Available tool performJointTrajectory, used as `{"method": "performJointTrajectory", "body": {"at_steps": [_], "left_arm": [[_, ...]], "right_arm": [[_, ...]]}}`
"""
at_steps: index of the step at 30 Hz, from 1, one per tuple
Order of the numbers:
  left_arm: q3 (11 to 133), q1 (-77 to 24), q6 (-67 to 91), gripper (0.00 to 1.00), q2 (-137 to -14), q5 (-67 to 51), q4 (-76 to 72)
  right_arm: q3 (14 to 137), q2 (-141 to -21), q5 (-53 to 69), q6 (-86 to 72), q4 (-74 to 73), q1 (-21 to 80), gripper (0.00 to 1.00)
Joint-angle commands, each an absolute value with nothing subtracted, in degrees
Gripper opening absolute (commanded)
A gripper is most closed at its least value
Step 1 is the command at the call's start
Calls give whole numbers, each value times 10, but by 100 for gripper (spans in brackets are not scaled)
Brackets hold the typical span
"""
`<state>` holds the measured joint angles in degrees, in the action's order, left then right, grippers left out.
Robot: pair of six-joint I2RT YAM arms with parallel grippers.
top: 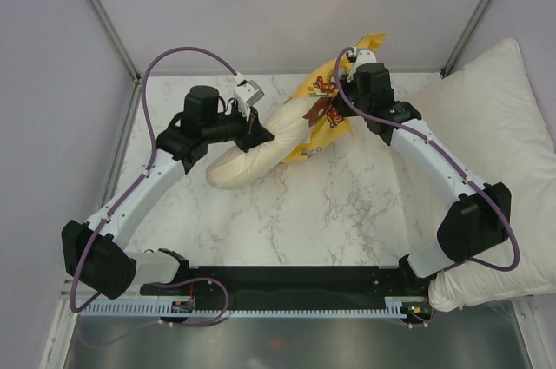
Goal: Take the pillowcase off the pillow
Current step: Pull out the pillow
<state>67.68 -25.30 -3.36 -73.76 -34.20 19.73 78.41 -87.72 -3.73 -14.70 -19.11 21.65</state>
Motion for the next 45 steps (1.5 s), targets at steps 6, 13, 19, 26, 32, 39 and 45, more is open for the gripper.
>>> {"method": "performJointTrajectory", "body": {"at_steps": [6,13,19,26,32,39,45], "left_arm": [[702,-243,-57,2,-657,-410,287],[698,-243,-73,2,-661,-319,298],[696,-243,-78,2,-683,-123,301],[677,-298,-99,65,-654,-184,279],[671,-389,-105,99,-649,-301,264],[700,-450,-105,100,-710,-203,236],[737,-487,-114,100,-777,-73,214]], "right_arm": [[845,-892,-274,-94,-163,41,0],[802,-860,-229,-97,-170,33,0],[680,-781,-193,-129,-155,104,0],[564,-717,-158,-208,-113,240,0],[520,-708,-161,-238,-80,314,0],[497,-686,-163,-256,-66,357,0],[489,-663,-149,-267,-56,381,0]]}}
